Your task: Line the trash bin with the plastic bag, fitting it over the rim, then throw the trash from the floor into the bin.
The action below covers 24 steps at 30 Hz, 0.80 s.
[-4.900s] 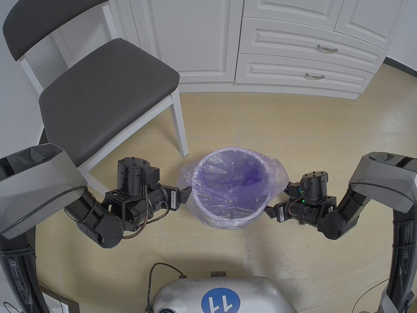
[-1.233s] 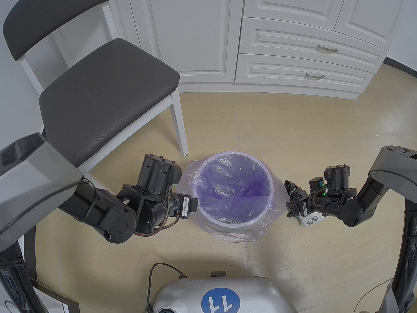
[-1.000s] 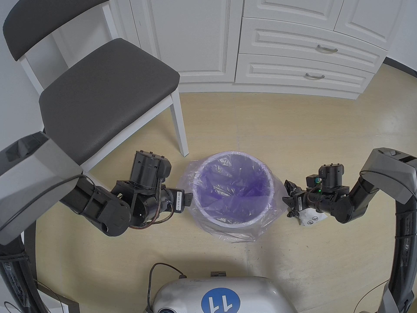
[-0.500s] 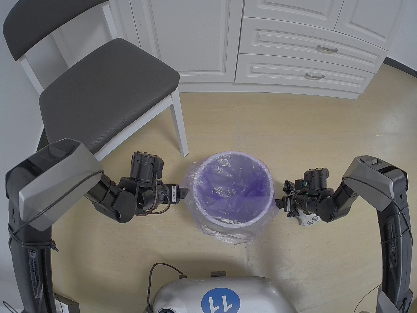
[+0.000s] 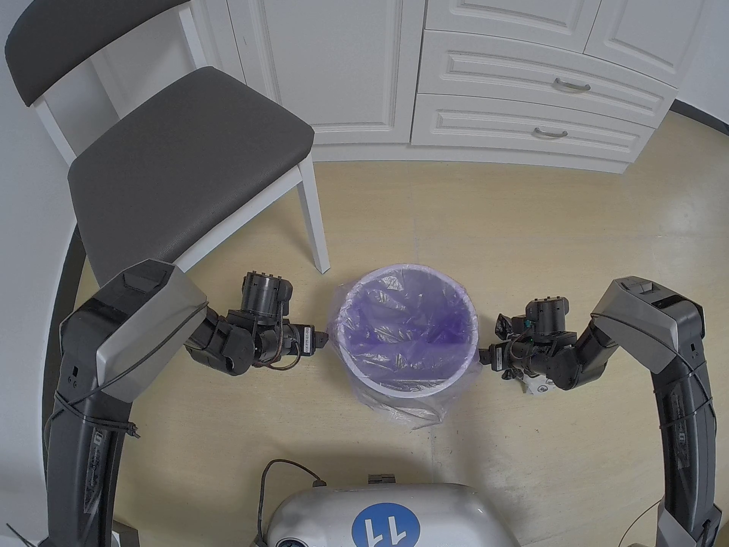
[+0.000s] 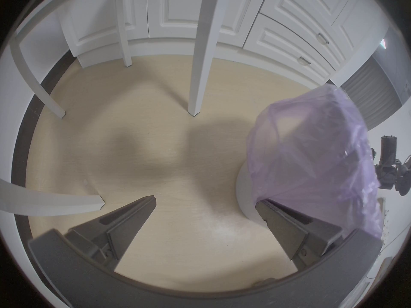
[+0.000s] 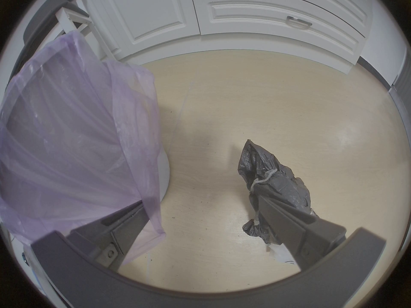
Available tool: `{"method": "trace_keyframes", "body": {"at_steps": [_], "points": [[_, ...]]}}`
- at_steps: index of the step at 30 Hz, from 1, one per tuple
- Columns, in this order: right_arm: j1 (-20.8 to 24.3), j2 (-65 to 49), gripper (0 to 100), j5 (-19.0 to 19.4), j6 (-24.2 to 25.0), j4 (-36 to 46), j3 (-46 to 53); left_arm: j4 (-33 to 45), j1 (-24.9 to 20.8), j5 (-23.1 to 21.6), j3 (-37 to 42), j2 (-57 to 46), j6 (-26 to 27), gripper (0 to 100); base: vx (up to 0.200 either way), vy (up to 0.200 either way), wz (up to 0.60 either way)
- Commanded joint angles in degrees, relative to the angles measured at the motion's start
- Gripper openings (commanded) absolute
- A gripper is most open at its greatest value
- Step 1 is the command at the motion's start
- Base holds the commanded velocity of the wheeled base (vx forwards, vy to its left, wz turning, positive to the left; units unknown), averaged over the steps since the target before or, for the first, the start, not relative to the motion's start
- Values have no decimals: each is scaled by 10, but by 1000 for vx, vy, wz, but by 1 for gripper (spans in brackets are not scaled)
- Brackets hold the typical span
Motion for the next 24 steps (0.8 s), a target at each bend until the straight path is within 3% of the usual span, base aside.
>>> {"method": "trace_keyframes", "body": {"at_steps": [1, 7, 18, 24], "points": [[2, 23, 100, 1, 27, 12, -39, 40, 10, 0, -88, 70, 2, 100, 0, 0, 0], [2, 34, 100, 5, 32, 57, -77, 46, 8, -1, -121, 92, 2, 100, 0, 0, 0], [-1, 64, 100, -2, 40, 50, -118, 35, 5, 3, -144, 93, -11, 100, 0, 0, 0], [-3, 63, 100, -4, 89, 50, -134, 38, -11, 8, -145, 82, -41, 100, 0, 0, 0]]}}
